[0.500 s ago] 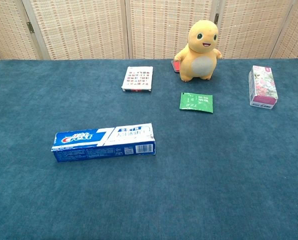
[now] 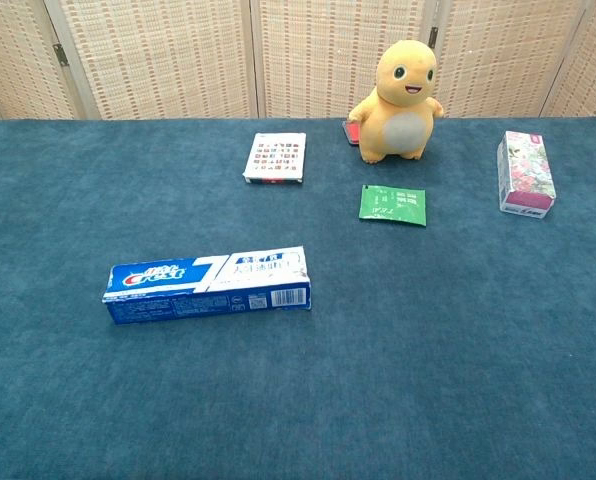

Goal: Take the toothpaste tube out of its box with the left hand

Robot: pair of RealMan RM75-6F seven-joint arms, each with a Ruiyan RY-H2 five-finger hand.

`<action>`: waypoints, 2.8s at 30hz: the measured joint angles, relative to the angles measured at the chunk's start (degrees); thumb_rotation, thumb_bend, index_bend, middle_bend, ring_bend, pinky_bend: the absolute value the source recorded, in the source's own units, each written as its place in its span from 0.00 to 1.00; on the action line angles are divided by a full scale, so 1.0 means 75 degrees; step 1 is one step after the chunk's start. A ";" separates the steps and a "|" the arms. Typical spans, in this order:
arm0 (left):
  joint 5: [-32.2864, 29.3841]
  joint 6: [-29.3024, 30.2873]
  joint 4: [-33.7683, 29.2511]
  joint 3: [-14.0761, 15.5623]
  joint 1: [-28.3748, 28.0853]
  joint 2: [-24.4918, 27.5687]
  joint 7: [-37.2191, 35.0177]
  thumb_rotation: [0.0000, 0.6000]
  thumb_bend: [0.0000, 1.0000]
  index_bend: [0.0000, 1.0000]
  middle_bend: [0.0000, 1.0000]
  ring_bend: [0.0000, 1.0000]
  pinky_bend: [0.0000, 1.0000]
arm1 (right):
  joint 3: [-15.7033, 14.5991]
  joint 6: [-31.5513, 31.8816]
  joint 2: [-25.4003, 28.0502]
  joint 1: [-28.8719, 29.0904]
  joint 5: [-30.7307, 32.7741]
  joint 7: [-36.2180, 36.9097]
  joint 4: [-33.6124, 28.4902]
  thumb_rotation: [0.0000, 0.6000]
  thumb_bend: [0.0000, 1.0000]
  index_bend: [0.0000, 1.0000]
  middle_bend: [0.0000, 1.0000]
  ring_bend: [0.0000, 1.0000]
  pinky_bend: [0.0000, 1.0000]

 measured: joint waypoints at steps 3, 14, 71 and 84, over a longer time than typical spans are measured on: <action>-0.0135 -0.0348 0.0099 -0.0009 -0.0136 -0.0127 -0.0343 1.00 0.35 0.17 0.13 0.05 0.08 | 0.0031 -0.0008 0.0020 0.0017 0.0012 0.0075 0.0010 1.00 0.11 0.00 0.00 0.00 0.00; -0.1068 -0.1831 -0.0158 -0.0160 -0.0778 -0.0509 -0.0637 1.00 0.29 0.22 0.22 0.12 0.11 | 0.0093 0.0001 0.0137 0.0057 0.0006 0.0534 0.0081 1.00 0.11 0.00 0.00 0.00 0.00; -0.3731 -0.3193 0.0563 -0.1145 -0.2494 -0.3264 0.0692 1.00 0.22 0.36 0.32 0.19 0.11 | 0.0250 0.0917 0.0399 -0.0456 -0.0076 0.1567 0.0262 1.00 0.11 0.00 0.00 0.00 0.00; -0.3823 -0.3385 0.0601 -0.1163 -0.2530 -0.3314 0.0289 1.00 0.23 0.50 0.46 0.28 0.12 | 0.0272 0.0926 0.0386 -0.0470 -0.0076 0.1574 0.0275 1.00 0.11 0.00 0.00 0.00 0.00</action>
